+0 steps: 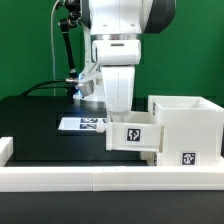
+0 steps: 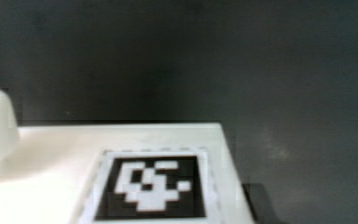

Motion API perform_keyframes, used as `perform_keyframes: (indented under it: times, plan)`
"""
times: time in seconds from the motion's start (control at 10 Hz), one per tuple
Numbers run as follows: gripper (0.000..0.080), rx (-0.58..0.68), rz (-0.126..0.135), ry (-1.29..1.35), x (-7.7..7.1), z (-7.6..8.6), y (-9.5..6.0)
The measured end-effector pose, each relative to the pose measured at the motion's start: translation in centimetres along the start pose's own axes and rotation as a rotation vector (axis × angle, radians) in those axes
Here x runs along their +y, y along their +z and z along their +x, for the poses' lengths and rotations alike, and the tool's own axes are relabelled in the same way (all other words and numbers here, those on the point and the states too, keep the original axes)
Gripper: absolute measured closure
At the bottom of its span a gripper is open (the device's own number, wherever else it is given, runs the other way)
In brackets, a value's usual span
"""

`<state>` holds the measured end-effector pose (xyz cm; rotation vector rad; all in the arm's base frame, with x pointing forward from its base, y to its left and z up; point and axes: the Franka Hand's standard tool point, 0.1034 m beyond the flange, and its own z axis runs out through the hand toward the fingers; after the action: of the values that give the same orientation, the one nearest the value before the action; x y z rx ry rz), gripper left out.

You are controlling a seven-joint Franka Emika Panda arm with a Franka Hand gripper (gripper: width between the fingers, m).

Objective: Assemble drawer

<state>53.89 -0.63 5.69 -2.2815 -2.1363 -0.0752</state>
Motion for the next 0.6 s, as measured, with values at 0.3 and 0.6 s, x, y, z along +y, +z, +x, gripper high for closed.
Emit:
perform_keyframes:
  times: [0.3,0.6]
  plan:
    - [0.0757,0.002,0.002,0.010,0.05,0.32,0.16]
    - [0.0757,0.004,-0.010,0.007,0.38,0.52,0.20]
